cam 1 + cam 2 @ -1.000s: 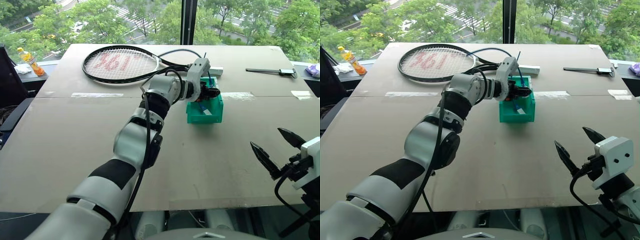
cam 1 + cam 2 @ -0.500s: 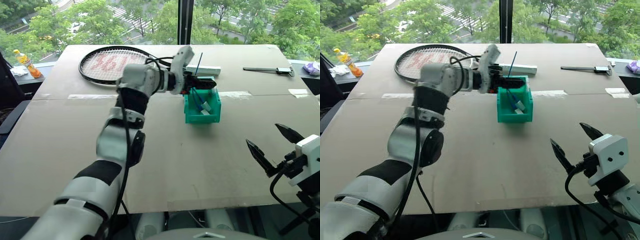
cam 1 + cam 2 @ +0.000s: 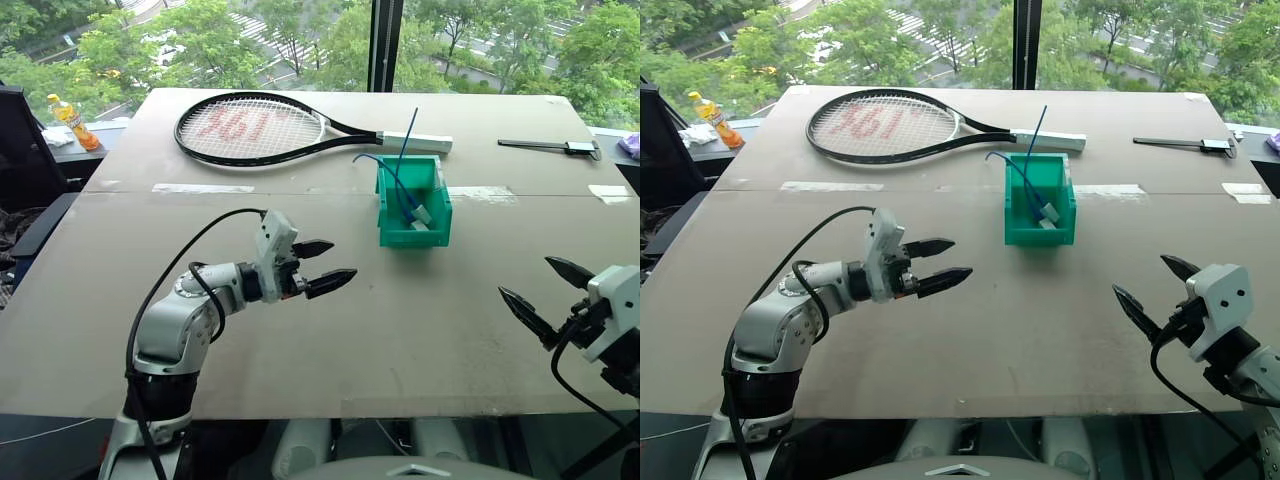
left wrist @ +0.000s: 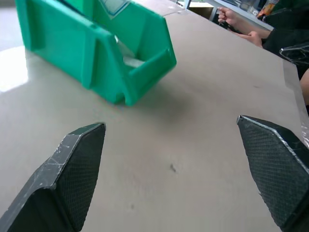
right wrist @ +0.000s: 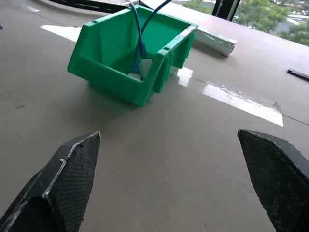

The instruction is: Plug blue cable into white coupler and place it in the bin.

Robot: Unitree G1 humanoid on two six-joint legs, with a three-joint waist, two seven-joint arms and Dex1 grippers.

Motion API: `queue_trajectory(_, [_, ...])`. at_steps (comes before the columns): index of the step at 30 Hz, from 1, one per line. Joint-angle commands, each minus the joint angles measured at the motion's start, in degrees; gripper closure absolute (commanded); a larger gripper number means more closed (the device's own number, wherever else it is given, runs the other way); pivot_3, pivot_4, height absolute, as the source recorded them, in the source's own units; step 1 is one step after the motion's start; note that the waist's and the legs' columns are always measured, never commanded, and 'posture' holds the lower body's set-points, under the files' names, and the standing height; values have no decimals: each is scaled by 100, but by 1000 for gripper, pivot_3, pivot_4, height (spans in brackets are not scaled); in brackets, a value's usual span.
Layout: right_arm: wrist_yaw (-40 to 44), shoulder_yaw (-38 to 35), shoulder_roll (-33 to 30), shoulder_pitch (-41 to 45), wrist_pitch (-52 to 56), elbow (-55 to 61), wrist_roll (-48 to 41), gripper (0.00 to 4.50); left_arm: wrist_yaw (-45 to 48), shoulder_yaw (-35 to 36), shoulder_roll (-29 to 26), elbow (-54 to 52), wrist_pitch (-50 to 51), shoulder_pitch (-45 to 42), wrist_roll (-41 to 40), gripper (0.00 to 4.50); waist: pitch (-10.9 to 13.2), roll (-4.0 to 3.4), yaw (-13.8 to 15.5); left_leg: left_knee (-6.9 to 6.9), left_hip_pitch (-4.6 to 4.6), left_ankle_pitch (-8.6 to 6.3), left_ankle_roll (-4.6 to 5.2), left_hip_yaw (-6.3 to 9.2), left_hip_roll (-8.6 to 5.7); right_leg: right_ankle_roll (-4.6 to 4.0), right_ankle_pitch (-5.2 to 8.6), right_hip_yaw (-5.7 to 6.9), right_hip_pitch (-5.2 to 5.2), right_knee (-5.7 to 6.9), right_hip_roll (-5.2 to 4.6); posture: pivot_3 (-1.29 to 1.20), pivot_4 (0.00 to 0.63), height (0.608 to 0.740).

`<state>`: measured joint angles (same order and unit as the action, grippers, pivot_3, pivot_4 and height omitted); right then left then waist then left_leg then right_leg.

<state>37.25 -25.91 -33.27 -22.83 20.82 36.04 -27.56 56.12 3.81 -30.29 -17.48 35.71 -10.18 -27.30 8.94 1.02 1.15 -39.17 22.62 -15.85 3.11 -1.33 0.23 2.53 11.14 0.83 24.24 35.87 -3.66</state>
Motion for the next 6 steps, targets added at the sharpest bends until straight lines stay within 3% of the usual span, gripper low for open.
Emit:
queue_trajectory(1, [455, -483, -152, -339, -461, -422, 78, 0, 334, 310, -366, 33, -929, 645, 178, 22, 0, -2, -10, 4, -1, -1, 1, -1, 0, -1, 0, 0, 0, 0, 0, 0, 150, 740])
queue_trajectory(6, [946, -674, -253, -716, -916, -990, 123, 0, 516, 458, -664, 388, -1569, 1243, 283, 22, 0, -2, -14, 3, 0, -1, 1, -1, 2, 19, 12, 4, 2, -2, -2, 0, 150, 740])
